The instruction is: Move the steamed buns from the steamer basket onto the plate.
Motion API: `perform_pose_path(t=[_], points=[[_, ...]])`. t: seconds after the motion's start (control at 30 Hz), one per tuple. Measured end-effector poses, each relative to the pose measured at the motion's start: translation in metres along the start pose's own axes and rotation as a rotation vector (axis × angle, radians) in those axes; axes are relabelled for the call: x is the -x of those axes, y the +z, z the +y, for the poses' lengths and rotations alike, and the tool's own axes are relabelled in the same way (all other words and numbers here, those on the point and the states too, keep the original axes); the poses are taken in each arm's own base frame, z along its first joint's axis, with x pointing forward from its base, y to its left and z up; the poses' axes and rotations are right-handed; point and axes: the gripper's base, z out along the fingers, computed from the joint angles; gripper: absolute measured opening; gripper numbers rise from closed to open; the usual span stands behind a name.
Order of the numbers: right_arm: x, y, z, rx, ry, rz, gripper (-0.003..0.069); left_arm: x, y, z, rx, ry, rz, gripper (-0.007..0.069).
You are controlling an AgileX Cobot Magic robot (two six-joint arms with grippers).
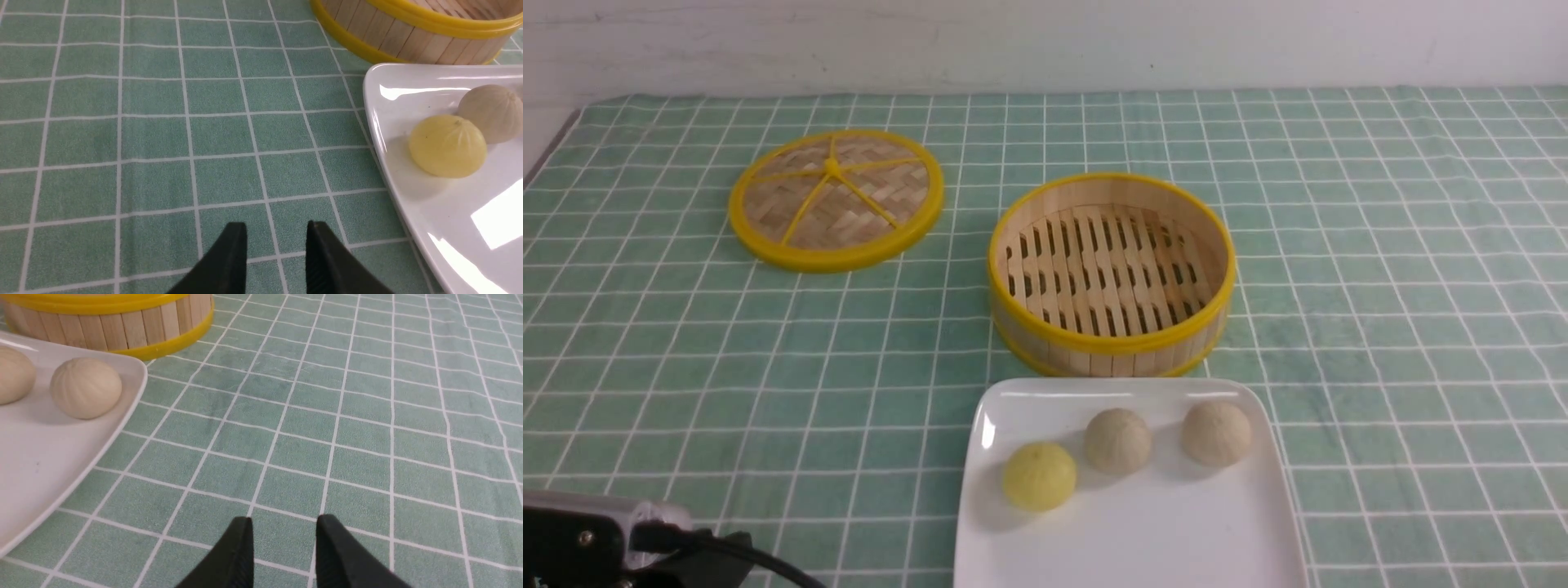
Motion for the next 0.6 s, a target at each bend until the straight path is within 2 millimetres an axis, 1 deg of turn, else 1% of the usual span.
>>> perform_pose_path(t=[0.5,0.6], points=[[0.0010,-0.0035,0.0004,0.000,-0.009,-0.029,0.0244,0.0000,0.0000,0.0000,0.000,0.000,0.000,0.0240],[0.0001,-0.0040,-0.0008,-0.013,-0.053,-0.013,0.0244,0.0000,0.0000,0.0000,0.000,0.000,0.000,0.0240]])
